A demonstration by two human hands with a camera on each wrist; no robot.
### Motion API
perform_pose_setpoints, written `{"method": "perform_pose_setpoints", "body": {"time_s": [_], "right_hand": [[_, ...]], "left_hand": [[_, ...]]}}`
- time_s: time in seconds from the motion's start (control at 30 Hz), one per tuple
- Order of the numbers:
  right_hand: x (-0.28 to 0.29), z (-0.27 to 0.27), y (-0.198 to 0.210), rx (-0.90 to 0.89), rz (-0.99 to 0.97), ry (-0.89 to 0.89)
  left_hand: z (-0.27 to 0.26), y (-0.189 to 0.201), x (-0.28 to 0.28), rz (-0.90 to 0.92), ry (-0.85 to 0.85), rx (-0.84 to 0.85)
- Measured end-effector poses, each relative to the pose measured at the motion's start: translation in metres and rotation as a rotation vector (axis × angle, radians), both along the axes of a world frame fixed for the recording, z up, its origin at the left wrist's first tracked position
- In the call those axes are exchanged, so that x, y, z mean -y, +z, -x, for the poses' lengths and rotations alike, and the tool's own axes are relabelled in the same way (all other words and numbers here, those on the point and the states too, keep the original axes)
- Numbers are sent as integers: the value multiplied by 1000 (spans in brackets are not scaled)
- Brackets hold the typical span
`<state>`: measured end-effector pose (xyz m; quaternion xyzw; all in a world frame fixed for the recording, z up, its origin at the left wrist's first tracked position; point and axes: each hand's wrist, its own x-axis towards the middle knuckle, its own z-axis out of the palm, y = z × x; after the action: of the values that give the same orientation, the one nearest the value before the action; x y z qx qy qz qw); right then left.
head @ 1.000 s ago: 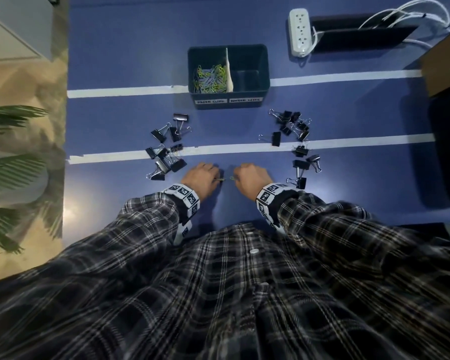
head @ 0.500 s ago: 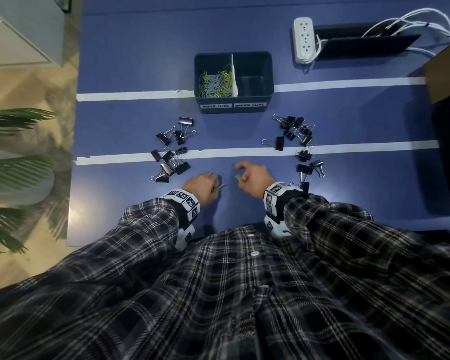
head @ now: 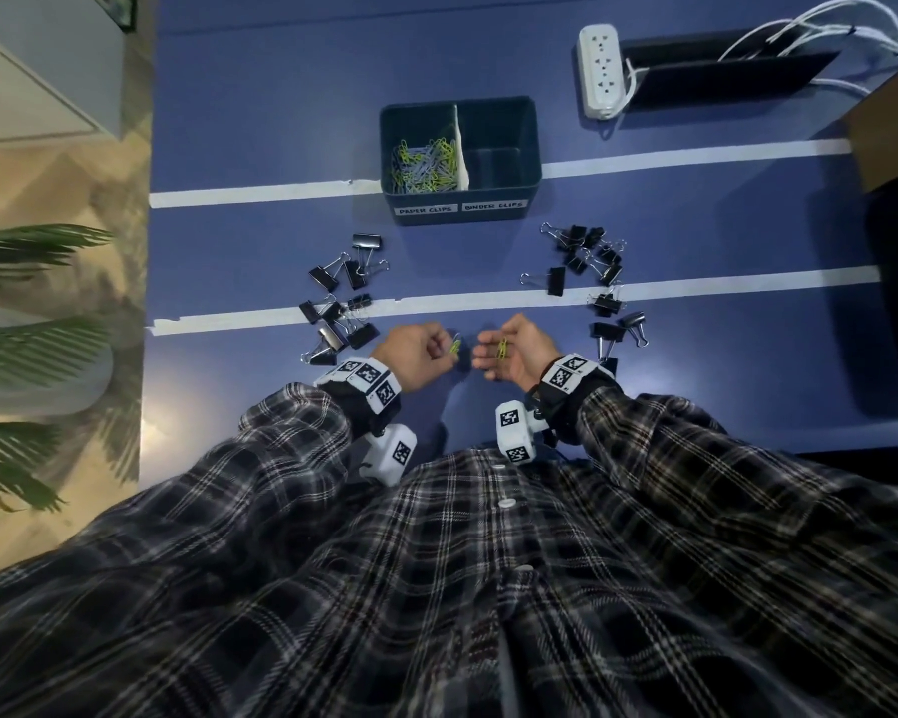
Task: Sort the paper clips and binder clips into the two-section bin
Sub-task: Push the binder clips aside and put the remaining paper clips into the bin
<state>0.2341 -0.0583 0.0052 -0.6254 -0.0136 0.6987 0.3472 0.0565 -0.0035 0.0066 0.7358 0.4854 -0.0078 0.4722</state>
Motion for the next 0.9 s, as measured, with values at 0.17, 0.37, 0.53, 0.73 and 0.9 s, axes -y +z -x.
{"method": "perform_pose_setpoints", "body": {"time_s": [0.17,0.37,0.53,0.73,0.9], "right_hand": [[-7,15,-1,-131,-54,-81],[-2,-4,-4,-6,39,-84],[2,-7,-4,-24,27,-39],[-1,-2,1,-46,11,2],[-4,5,-6,99,48,106]], "left_hand": [[-20,20,-3,-79,-24,97],[8,10,-12,-370,28,-157],[18,-10,-6,-241,-74,-389],[7,-12,-1,-256,-131,-372],[5,-9,-2,-201,-225,-332]]}}
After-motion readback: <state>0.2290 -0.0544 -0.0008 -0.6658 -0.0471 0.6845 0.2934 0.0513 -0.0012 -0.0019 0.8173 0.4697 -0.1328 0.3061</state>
